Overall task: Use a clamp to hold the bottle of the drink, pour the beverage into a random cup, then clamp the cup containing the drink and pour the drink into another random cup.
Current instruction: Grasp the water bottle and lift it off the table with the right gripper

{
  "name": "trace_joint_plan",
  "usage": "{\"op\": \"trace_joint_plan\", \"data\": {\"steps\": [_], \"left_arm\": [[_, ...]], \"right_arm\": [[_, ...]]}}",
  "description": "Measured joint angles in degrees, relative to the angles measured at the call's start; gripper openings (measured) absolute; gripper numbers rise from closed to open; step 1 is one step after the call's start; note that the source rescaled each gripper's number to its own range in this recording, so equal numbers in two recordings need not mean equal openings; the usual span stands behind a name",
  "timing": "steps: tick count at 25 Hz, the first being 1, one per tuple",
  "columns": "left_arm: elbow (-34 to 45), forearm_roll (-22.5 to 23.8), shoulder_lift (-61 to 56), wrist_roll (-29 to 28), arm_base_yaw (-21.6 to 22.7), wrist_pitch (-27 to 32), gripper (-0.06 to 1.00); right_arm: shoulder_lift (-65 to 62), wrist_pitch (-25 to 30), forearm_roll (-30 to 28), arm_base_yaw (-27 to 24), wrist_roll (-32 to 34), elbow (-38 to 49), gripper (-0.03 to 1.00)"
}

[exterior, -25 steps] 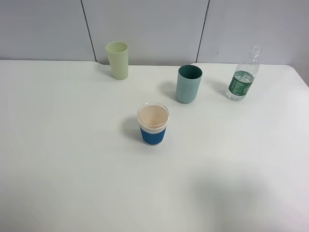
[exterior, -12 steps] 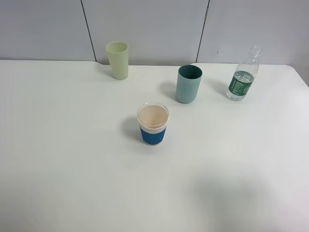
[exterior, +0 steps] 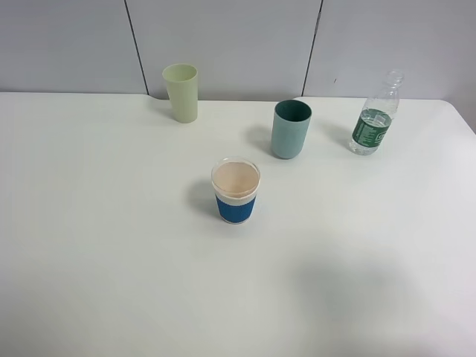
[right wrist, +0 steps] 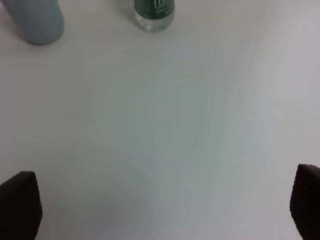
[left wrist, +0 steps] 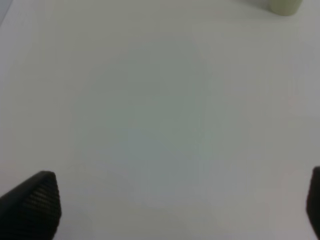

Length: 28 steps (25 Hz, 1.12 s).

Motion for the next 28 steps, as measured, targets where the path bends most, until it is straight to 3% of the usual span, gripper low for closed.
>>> {"op": "trace_joint_plan", "data": {"steps": [28], "left_arm": [[0.0, 0.0, 0.0, 0.0, 0.0, 0.0, 1.0]], "right_arm": [[39.7, -35.0, 0.4, 0.0, 0.0, -2.8, 1.0]]}}
